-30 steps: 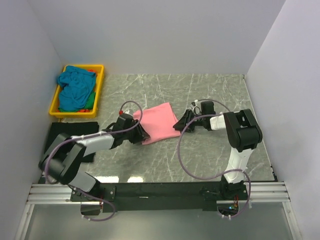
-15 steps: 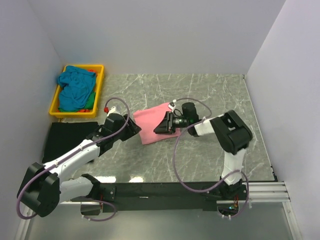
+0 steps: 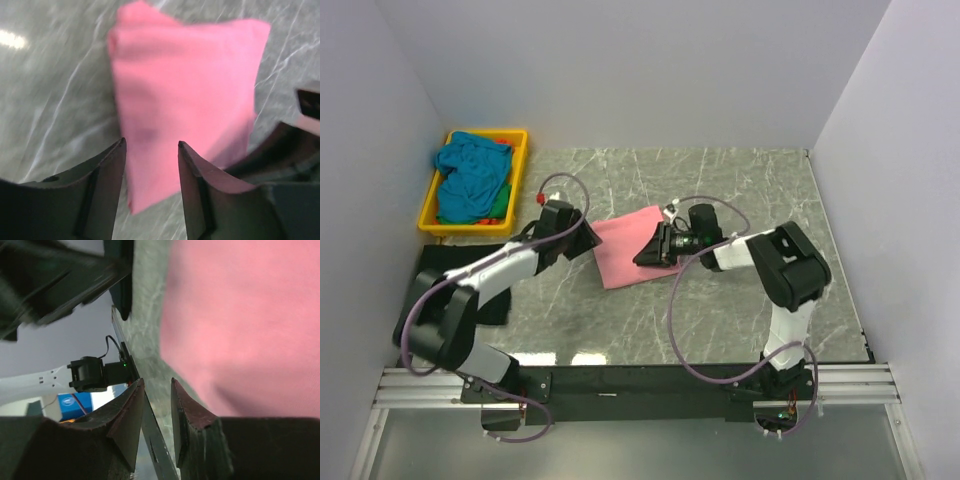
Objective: Fold and stack the t-shirts
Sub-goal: Fold the tshirt
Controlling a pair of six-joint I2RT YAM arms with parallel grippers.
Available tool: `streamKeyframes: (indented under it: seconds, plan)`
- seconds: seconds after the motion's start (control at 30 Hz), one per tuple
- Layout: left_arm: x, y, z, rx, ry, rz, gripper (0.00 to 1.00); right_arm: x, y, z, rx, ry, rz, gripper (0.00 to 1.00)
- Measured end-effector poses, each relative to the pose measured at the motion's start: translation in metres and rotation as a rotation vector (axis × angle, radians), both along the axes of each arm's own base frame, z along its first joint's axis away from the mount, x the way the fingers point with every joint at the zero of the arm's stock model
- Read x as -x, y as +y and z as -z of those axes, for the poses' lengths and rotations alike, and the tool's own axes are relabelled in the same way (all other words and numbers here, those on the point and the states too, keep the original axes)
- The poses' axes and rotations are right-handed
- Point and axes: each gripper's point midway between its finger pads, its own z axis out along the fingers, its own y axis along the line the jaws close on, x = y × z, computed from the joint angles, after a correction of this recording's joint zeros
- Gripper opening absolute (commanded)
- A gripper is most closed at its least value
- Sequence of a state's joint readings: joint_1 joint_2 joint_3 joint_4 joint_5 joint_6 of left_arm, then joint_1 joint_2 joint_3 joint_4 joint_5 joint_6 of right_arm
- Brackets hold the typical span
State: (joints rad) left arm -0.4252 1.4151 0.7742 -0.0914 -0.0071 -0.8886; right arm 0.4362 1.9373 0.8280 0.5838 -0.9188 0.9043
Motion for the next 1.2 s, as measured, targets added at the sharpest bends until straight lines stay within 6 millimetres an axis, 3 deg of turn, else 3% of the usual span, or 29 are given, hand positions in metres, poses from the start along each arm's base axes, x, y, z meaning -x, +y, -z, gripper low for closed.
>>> streamKeyframes:
  seconds: [0.17, 0.37, 0.53, 0.67, 0.83, 0.93, 1.0, 1.1, 1.2]
  plan:
    - [-0.052, -0.014, -0.003, 0.003, -0.027, 0.017, 0.42, -0.022, -0.02, -0.03, -0.004, -0.116, 0.041, 0.35]
    - [-0.094, -0.016, 0.024, -0.011, -0.001, 0.015, 0.39, -0.038, -0.054, -0.001, 0.015, -0.052, 0.126, 0.35]
    - [-0.115, -0.011, 0.055, -0.008, 0.055, 0.01, 0.39, -0.03, -0.07, 0.038, 0.037, 0.068, 0.157, 0.34]
    - [-0.133, -0.012, 0.05, 0.002, 0.035, 0.017, 0.42, -0.03, -0.071, 0.036, 0.026, 0.056, 0.148, 0.34]
    - [-0.13, -0.011, 0.042, -0.002, 0.043, 0.027, 0.59, -0.027, -0.074, 0.031, 0.066, 0.03, 0.145, 0.35]
    - [-0.122, -0.001, 0.021, -0.036, 0.04, 0.013, 0.71, -0.023, -0.078, 0.019, 0.124, -0.009, 0.138, 0.38]
    - [-0.116, 0.007, -0.006, -0.046, 0.006, 0.001, 0.81, -0.023, -0.074, 0.005, 0.174, -0.069, 0.119, 0.43]
    - [-0.101, 0.022, -0.065, -0.057, -0.095, -0.034, 0.93, -0.025, -0.059, -0.022, 0.274, -0.21, 0.086, 0.47]
    - [-0.078, 0.04, -0.116, -0.066, -0.195, -0.072, 0.99, -0.013, -0.031, -0.042, 0.35, -0.335, 0.016, 0.5]
